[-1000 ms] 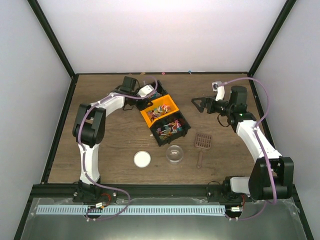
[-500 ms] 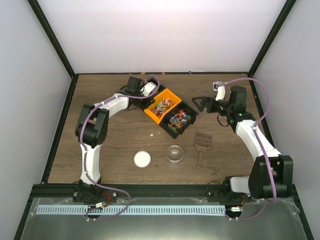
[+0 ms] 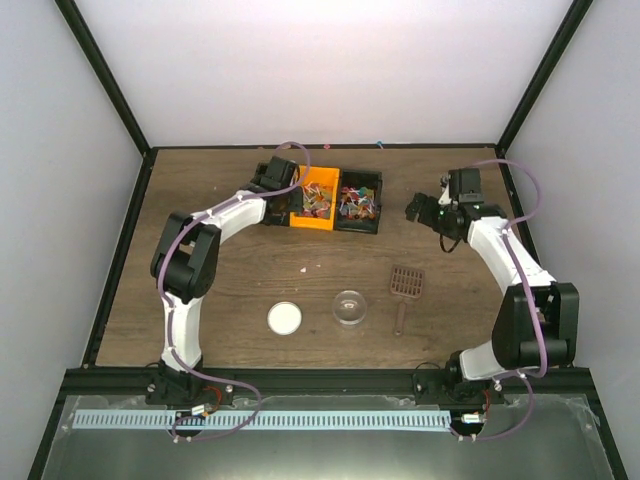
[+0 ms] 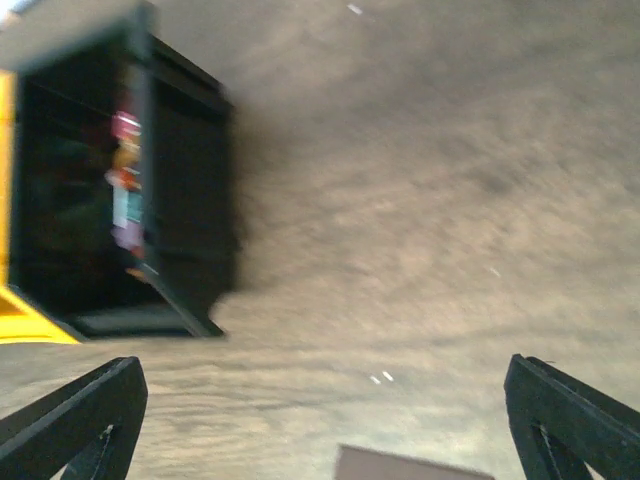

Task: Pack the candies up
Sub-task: Move the storage box to the center of the board.

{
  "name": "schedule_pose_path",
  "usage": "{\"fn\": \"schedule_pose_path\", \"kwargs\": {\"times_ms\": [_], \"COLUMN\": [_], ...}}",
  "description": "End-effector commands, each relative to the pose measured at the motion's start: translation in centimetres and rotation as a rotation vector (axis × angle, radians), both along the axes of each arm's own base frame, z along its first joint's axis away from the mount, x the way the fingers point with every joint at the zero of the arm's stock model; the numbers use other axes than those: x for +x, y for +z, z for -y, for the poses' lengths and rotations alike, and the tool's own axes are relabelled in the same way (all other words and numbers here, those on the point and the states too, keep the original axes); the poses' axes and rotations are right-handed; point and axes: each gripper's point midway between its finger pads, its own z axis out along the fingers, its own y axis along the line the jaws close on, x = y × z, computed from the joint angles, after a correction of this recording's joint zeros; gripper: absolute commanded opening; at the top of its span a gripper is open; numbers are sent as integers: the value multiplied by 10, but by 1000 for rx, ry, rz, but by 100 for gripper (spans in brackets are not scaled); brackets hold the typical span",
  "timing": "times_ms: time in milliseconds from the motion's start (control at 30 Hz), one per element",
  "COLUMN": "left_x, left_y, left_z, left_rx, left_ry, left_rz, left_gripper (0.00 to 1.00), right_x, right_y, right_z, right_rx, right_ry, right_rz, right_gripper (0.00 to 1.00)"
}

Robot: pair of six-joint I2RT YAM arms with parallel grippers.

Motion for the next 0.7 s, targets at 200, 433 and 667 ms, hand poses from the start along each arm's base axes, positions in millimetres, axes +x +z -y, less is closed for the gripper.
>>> {"fn": "schedule_pose_path", "kwargs": {"times_ms": [200, 433, 667], "left_x": [-7, -19, -27], "left_y": [21, 29, 71], "left_z": [9, 8, 1], "left_rx": [-117, -130, -143], "left_ry": [118, 106, 102], "left_rz": [-63, -60, 17], "left_gripper": [45, 58, 82], "right_x": [-96, -122, -133], "right_y": [-50, -73, -98], "right_z": [-12, -25, -30], "right_rx": [-149, -169, -193], "right_ry": [-78, -63, -55], "right_rz": [-343, -413, -469], "right_gripper": [100, 100, 100]}}
